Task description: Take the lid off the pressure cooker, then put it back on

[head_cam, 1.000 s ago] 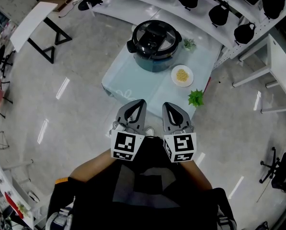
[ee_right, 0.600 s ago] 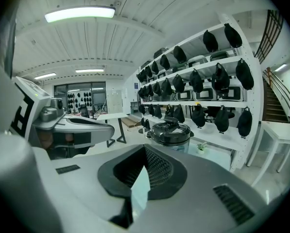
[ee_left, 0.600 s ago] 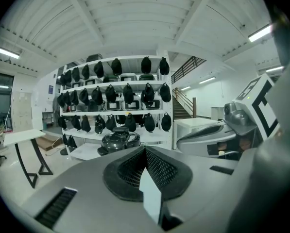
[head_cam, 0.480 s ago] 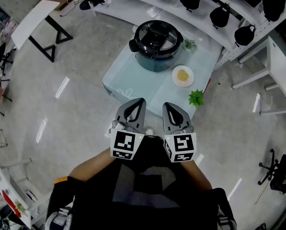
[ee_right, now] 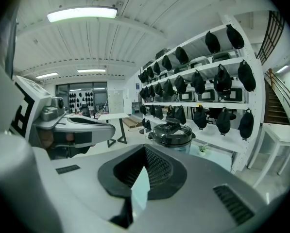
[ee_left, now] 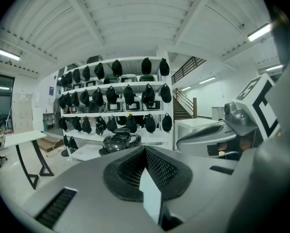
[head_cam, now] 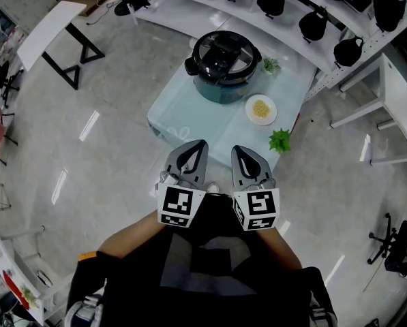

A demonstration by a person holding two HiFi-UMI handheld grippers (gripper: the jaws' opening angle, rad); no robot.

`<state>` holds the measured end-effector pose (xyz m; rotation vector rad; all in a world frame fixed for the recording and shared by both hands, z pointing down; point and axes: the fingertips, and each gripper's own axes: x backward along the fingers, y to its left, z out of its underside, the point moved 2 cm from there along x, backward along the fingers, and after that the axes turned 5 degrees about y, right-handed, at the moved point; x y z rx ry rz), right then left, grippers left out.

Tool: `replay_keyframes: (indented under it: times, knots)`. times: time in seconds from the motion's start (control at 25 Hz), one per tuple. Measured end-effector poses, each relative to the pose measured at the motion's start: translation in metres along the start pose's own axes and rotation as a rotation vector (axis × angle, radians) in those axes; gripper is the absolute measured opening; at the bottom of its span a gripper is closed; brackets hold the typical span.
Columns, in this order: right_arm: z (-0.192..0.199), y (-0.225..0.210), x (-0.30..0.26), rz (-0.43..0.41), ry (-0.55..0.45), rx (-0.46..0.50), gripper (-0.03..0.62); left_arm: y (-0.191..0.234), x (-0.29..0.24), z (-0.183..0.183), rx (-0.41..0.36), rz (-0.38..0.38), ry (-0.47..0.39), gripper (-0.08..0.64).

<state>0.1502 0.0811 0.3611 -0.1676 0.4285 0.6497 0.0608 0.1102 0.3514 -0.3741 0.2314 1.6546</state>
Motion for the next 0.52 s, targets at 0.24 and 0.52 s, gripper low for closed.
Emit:
replay_keyframes:
  times: [0.24, 0.52]
  knots:
    - [-0.0003, 0.0008, -0.0012, -0.002, -0.001, 0.002, 0.015, 0.0008, -0.0001, 0.0000, -0.004, -0.002, -0.002, 0.008]
    - [0.0004, 0.0031, -0.0016, -0.003, -0.004, 0.005, 0.015, 0.0019, 0.0015, 0.0007, -0.001, -0.004, -0.009, 0.008]
